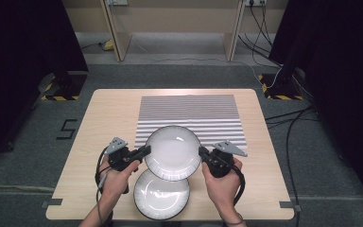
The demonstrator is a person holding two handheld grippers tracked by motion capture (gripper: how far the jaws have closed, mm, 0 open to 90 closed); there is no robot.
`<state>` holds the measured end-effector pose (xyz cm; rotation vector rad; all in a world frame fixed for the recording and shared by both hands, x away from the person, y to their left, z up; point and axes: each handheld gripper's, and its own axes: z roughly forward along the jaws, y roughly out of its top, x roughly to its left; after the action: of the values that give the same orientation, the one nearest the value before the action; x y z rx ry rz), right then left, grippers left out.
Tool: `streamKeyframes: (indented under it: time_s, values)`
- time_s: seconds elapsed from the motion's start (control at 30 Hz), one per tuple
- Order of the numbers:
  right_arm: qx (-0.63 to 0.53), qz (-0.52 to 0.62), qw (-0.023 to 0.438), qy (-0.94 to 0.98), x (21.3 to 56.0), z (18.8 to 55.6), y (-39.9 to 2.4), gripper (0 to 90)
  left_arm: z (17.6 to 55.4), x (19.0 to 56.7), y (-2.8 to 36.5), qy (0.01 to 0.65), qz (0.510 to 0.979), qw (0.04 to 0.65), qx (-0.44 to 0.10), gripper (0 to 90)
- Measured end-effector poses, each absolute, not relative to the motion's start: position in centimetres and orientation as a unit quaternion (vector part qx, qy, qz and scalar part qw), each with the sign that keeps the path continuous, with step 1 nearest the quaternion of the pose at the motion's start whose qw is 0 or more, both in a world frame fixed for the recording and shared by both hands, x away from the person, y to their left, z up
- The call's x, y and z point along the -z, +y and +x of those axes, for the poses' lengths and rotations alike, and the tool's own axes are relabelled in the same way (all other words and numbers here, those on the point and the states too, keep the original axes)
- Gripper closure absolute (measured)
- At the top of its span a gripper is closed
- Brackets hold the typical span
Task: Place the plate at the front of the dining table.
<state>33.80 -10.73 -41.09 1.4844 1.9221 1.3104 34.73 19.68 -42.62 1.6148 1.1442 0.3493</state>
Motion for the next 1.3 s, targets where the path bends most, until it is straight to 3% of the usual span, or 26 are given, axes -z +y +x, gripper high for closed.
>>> streamKeyframes:
  time_s: [1.3]
  values:
    - [-0.472,0.530,0.207,0.674,40.4,34.9,-11.3,87.6,36.2,41.9,18.8,0.476,0.671,0.547,-0.155,85.2]
